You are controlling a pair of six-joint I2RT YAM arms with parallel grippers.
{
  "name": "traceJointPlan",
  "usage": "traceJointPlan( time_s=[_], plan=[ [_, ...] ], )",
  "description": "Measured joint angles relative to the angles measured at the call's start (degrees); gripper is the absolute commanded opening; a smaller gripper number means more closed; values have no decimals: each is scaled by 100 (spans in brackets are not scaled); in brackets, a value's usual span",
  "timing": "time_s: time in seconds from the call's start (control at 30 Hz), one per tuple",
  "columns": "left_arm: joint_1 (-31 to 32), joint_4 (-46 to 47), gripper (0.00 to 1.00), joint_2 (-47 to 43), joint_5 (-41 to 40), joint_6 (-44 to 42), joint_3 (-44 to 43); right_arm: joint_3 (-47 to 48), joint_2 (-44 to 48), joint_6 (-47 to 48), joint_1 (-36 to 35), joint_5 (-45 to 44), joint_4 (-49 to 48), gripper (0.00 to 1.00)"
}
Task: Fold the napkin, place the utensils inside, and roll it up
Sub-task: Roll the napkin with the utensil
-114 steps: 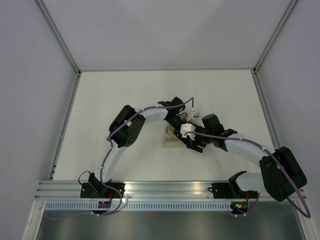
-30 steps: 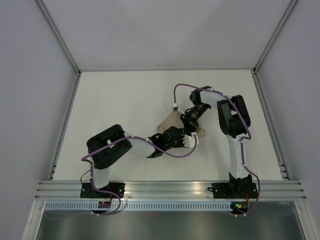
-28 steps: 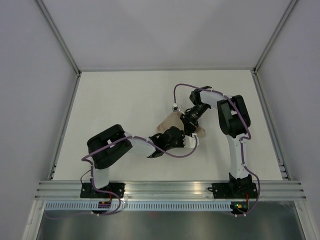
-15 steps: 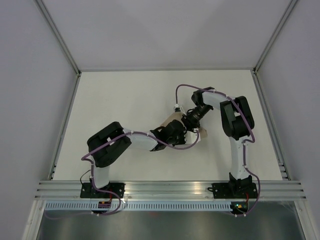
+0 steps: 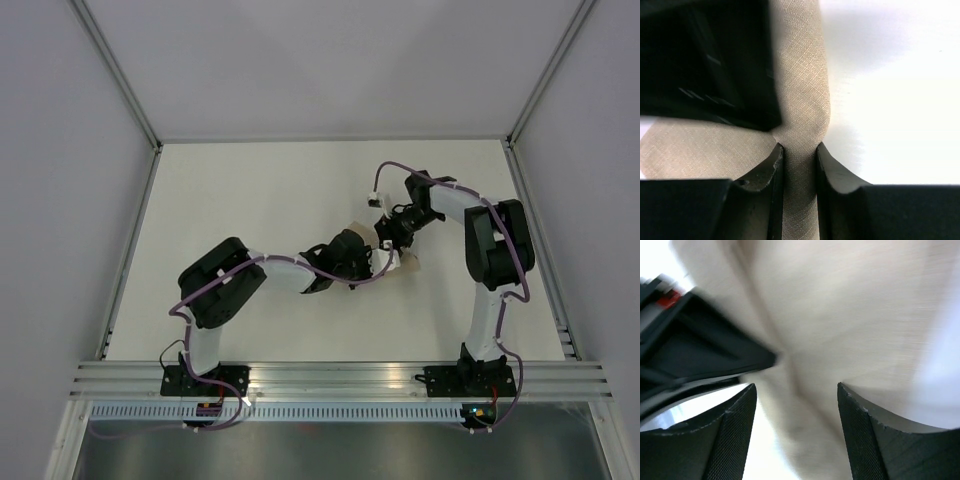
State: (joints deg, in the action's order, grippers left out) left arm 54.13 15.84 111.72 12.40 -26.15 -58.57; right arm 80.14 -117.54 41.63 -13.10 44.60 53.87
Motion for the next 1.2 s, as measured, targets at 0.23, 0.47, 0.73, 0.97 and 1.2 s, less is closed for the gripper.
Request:
traceJointPlan(
  time_s=[0.23, 0.47, 0.73, 0.97, 1.2],
  plan=[
    [-101, -107, 2, 79, 737, 387, -125, -610, 577, -1025, 844, -116, -2009, 72],
    [-625, -754, 2, 514, 2179, 944, -811, -1263, 1486, -1040, 1591, 136, -2695, 73],
    [-1047, -1814, 2, 1115, 3414, 1346, -1742, -2804, 3307, 192, 1672, 155, -2592, 77],
    [-1134, -2776, 2, 1499, 3853, 1447, -2426, -4717, 4955, 761, 232, -629, -3582, 84],
    [-1174, -3451, 2, 1773, 4376, 1631, -2750, -5184, 5180, 1038, -490, -1309, -4428, 84]
  ],
)
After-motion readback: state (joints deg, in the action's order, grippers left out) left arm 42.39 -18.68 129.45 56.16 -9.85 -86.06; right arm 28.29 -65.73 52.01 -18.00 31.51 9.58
